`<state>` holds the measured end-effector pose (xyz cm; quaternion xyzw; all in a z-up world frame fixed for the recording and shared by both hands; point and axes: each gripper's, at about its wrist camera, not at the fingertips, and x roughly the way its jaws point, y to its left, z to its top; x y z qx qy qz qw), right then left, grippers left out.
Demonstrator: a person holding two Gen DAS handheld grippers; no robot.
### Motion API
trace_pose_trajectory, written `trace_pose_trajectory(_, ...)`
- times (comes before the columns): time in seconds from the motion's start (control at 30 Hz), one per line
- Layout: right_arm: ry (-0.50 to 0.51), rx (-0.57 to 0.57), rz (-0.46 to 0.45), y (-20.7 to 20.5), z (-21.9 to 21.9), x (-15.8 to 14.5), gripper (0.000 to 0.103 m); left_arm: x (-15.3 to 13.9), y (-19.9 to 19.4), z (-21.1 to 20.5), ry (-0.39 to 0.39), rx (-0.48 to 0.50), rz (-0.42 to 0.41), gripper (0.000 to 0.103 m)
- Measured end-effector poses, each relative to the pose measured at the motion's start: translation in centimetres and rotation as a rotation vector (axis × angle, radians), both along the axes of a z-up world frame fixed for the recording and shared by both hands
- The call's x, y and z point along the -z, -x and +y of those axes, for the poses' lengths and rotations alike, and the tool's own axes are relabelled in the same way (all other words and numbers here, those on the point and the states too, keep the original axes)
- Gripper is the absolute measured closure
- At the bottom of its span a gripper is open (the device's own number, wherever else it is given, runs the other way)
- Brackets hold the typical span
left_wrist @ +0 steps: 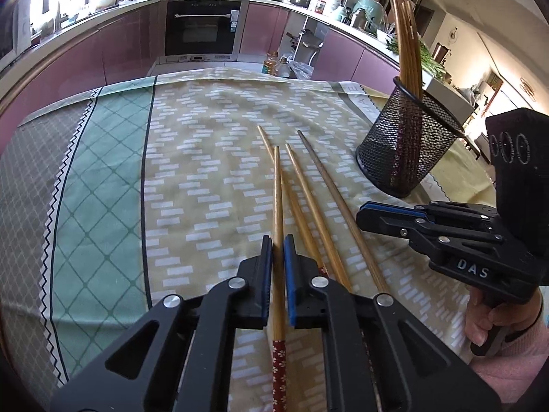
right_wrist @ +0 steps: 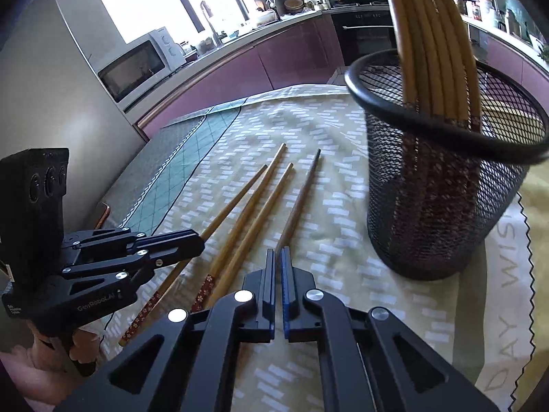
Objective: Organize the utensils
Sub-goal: 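Close the right gripper on a chopstick while the left gripper grasps another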
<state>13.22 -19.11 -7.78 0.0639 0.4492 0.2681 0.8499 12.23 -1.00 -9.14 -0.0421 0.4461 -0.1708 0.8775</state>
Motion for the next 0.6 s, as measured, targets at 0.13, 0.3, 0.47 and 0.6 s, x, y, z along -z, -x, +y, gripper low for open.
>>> trace_pose_trajectory(0.13,-0.001,0.019,0.019,-0.3,-0.2,0.5,0.096,0.0,0.3,-0.3,-0.011,0.008,-0.005,0.095)
trace_pose_trajectory(0.3,0.0,0.016,-0.003,-0.2,0.4,0.1,0.07,0.1,0.2,-0.3,-0.005,0.013,-0.001,0.095)
trace_pose_trajectory(0.47,0.088,0.003,-0.044,-0.3,2.1,0.1,0.077,0.1,0.0,-0.4,-0.006,0.019,0.001,0.095)
trace_pose_trajectory(0.6,0.072,0.0,-0.036,-0.6,2.0,0.3,0.091,0.2,0.0,-0.5,-0.007,0.024,0.003,0.095)
